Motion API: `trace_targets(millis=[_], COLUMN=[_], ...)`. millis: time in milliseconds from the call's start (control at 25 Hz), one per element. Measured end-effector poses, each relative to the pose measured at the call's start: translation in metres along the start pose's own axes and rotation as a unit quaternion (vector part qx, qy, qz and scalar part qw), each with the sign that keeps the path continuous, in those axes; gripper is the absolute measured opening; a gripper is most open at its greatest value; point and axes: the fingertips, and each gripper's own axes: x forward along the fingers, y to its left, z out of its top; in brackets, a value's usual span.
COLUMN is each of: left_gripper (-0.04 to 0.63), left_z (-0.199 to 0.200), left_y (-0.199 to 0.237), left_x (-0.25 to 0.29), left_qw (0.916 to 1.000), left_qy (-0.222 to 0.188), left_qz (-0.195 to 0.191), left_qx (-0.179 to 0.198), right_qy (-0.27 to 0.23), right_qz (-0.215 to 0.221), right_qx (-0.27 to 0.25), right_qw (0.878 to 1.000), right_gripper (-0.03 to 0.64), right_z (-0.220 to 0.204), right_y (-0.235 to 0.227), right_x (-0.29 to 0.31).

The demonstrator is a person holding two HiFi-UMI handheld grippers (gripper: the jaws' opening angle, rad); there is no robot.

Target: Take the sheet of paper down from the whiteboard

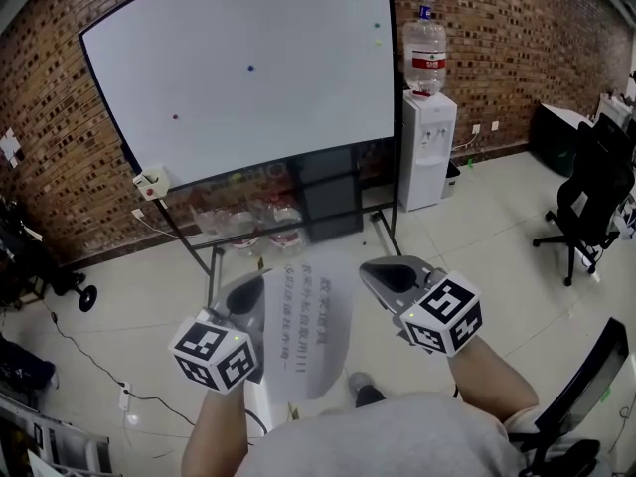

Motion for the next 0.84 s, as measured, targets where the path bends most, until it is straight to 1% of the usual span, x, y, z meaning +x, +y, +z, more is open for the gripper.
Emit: trace_targets(millis=[280, 840], left_gripper=[0.002, 0.002], left_z=[-0.003, -0.012], left_y=[0.000, 0.011], left_x=[-0.010, -0.014], left_qw=[1.0000, 0.9999], left_qy=[0.003, 0.007], left_qz=[0.003, 0.008], left_qx=[0.001, -0.009], right_qy=[-0.004, 0.011], right_qz=[-0.002, 0.002], right_qx=[0.002, 0.001], right_qw=[1.000, 1.000], right_gripper=[0.002, 0.002], right_z=[-0.002, -0.008], right_y=[0.007, 0.012], right_x=[0.000, 0.012])
